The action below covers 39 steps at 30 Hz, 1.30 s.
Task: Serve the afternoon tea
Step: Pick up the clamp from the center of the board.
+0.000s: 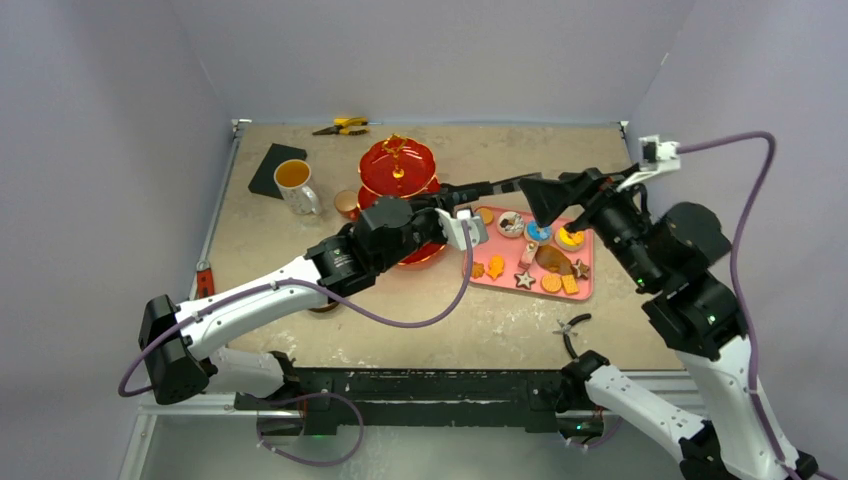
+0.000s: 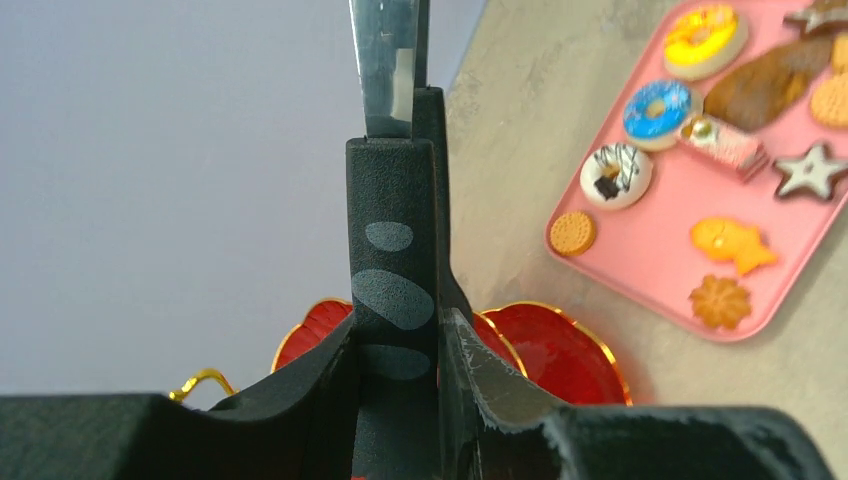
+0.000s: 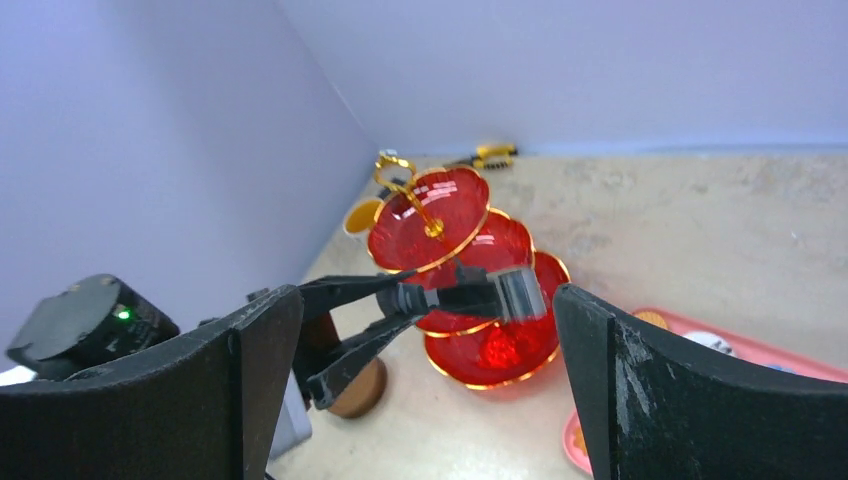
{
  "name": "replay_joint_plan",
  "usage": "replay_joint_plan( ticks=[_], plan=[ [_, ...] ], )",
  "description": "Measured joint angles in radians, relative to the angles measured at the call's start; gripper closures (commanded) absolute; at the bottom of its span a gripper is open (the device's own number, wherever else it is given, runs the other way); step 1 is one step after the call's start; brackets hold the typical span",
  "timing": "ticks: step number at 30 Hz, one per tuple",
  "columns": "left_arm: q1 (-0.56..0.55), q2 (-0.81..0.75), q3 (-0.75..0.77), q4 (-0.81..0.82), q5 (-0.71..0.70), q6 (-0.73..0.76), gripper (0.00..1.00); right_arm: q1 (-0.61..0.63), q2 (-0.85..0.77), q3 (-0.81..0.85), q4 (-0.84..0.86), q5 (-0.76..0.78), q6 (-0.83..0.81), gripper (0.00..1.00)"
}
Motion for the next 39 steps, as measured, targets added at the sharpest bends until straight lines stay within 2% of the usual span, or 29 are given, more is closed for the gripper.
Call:
replay_joint_plan(
  ticks=[5,10,17,27,39],
  plan=[
    [0.0,0.006,0.064,-0.007,-0.041,-0.208,1.0,0.0,-0.048,-0.019,0.062,0.008,0.032,0.01],
    [0.0,0.008,0.103,-0.007,-0.018,-0.327,1.0,0.0,-0.022,-0.101,0.109,-0.07,0.066,0.01],
    [0.0,0.023,0.124,-0.024,0.011,-0.37,1.0,0.0,0.05,-0.194,0.201,-0.171,0.097,0.01],
    [0.0,0.031,0.141,-0.067,0.06,-0.386,1.0,0.0,0.116,-0.227,0.316,-0.192,0.103,0.01],
    [0.0,0.031,0.141,-0.079,0.08,-0.373,1.0,0.0,0.169,-0.227,0.357,-0.224,0.098,0.27]
  ],
)
